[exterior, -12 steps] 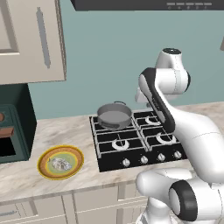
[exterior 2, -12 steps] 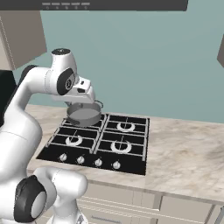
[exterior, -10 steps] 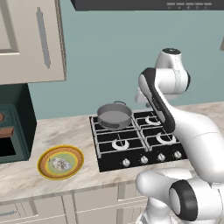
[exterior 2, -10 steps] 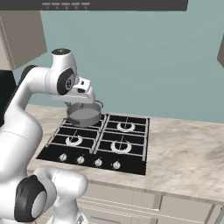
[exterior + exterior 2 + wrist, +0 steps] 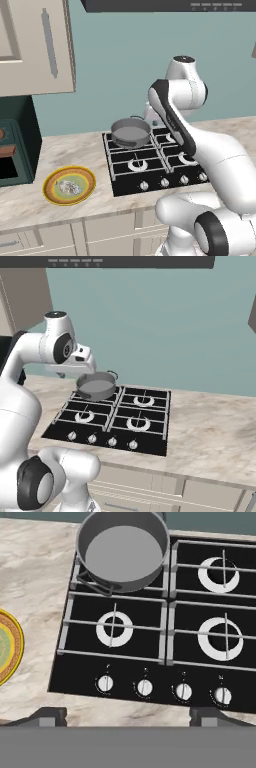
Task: Retrieve the frozen meat and place it in the pot on a burner. Then turn the burner on.
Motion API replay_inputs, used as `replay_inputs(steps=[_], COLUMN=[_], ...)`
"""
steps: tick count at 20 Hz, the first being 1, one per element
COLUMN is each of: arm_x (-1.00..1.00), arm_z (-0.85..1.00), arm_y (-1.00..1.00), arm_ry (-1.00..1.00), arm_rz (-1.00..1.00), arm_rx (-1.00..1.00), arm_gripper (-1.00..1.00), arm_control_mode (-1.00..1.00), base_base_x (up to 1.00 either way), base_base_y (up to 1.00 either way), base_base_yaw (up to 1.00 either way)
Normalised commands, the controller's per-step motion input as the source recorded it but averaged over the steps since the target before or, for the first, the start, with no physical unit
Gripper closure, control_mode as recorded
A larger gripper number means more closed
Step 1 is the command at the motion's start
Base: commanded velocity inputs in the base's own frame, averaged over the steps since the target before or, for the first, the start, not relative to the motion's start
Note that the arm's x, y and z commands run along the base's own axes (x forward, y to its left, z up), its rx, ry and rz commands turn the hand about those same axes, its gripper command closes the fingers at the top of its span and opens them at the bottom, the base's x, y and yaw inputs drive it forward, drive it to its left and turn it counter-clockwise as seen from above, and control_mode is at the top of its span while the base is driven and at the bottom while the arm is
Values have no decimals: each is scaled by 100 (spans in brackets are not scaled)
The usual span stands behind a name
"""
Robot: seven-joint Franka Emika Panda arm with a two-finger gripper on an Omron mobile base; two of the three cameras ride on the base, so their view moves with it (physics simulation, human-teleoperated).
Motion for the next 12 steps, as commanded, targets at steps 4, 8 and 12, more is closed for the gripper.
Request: replay_inputs(steps=[4,8,12], arm_x=[-29,-46,-29], arm_z=[0,-6,-31], arm_y=[76,74,52], arm_ry=[0,2,5], arm_rz=[9,17,16], arm_rx=[0,0,0], arm_gripper=[-100,-100,-100], arm_control_mode=[-100,-100,-100], base_base_x=[0,0,0], base_base_y=[0,0,0], base_base_yaw=[0,0,0])
